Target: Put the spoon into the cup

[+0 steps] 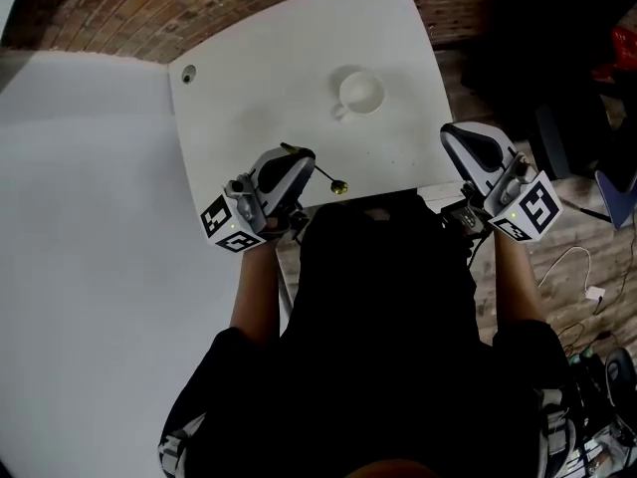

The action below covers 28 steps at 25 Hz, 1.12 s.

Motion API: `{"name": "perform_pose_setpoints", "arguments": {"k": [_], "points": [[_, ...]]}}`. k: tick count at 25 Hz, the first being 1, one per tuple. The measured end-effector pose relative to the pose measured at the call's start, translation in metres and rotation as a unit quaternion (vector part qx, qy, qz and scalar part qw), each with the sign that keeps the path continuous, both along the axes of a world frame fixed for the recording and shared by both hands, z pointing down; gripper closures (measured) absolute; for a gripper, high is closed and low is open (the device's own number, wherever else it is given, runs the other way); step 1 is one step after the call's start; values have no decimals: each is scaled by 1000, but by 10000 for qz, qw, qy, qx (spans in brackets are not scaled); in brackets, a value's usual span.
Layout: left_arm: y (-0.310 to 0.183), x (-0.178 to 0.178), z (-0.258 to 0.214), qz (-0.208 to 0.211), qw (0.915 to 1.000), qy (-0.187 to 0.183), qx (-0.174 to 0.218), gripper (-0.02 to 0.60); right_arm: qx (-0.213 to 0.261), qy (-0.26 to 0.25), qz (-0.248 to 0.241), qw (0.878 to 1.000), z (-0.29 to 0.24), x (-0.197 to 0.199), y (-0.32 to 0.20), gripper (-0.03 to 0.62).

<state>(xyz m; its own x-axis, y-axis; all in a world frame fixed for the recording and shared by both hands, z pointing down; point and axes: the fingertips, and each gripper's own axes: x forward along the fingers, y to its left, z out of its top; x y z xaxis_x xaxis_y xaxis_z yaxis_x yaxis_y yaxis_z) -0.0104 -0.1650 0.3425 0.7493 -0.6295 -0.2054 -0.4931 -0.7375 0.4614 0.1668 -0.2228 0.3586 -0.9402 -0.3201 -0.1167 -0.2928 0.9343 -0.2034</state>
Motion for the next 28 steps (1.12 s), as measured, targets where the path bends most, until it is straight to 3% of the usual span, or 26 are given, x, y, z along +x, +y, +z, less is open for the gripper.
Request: {"name": "perform_pose_setpoints", "arguments": {"k": [5, 11, 22, 28], "points": [[-13, 8, -1, -317, 9994, -154, -4, 565, 151, 113, 25, 9998, 6, 19, -25, 588], [-36, 7, 6, -402, 9988, -295, -13, 565, 137, 7, -55, 9999, 8, 9, -39, 588], [-94, -17, 3, -724, 9970, -129, 248, 565, -28, 201, -135, 9997, 26, -17, -57, 588], [-129, -21, 25, -818, 9965, -110, 138, 565, -181, 245, -6, 9995, 38, -18, -68, 588]]}}
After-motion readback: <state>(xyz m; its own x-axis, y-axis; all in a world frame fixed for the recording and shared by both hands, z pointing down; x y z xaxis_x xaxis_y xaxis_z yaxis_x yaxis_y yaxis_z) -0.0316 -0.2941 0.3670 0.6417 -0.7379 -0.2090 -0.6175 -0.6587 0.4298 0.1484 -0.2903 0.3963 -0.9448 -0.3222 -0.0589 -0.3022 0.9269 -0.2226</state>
